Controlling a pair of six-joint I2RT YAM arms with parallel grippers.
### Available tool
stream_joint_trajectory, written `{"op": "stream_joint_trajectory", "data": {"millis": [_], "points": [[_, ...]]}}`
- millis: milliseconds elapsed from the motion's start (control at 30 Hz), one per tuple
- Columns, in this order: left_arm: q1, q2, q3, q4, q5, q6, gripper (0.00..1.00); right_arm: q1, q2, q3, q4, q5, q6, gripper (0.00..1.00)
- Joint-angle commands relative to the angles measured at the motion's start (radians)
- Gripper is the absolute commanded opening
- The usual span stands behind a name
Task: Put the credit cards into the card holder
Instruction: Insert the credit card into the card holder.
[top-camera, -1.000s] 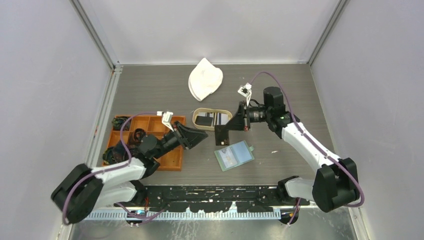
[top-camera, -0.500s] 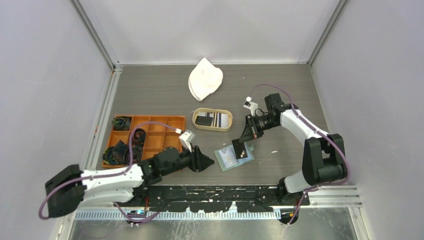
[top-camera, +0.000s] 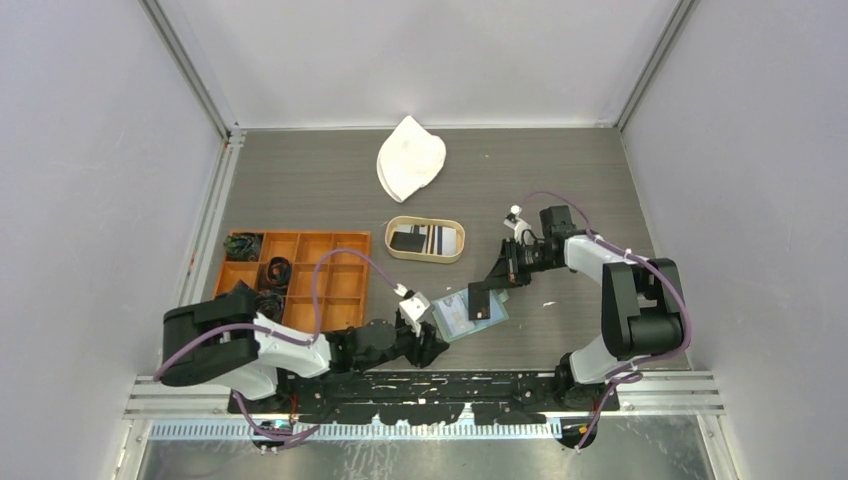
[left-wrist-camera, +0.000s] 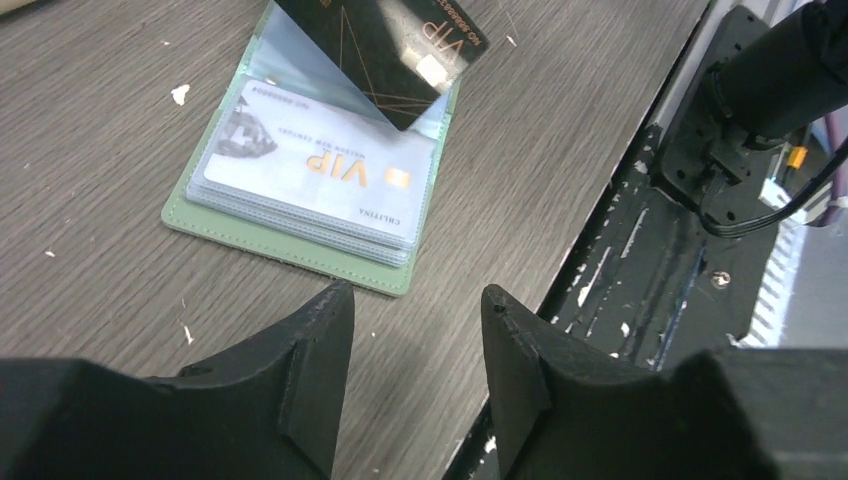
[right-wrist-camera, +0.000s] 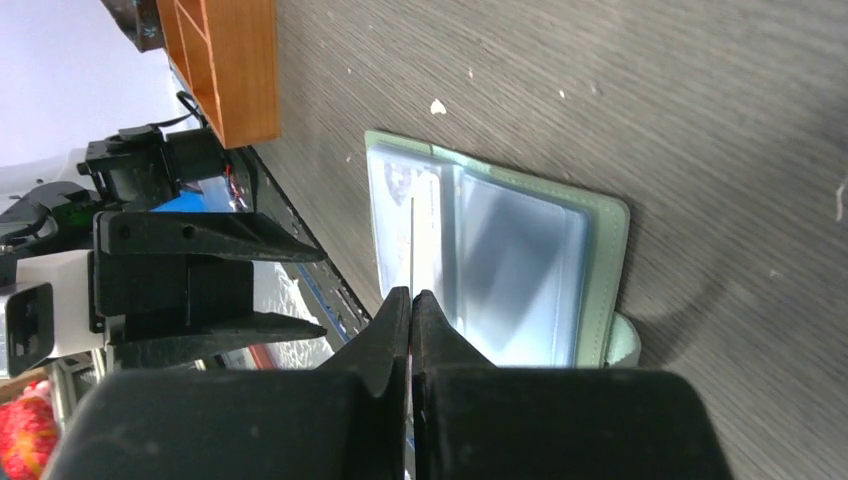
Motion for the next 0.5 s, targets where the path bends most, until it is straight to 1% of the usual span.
{"op": "stream_joint_trajectory", "data": {"millis": [0,100,200,300,400,433,467], "points": [[-0.020,0.076,0.021,0.195,-0.049,0.081,0.52,-0.002,-0.052,-0.056,0.159,-0.016,0.150,0.01],[-0.044,0.151,0.035,0.264,-0.067,0.138,0.54,-0.012,-0.081,-0.089,0.194,0.019,0.201,0.01],[-0.048,0.226,0.021,0.425,-0.066,0.200,0.54,-0.024,-0.117,-0.122,0.231,0.052,0.251,0.01],[-0.049,0.333,0.009,0.645,-0.035,0.351,0.53,-0.042,-0.141,-0.151,0.288,0.054,0.300,0.01],[-0.050,0.417,0.054,0.658,0.006,0.475,0.53,-0.069,-0.140,-0.156,0.329,0.014,0.354,0.01],[-0.051,0.432,0.063,0.657,0.011,0.502,0.53,-0.070,-0.143,-0.159,0.346,0.003,0.374,0.01],[-0.052,0.441,0.067,0.658,0.007,0.517,0.52,-0.097,-0.150,-0.163,0.362,-0.004,0.393,0.01]]}}
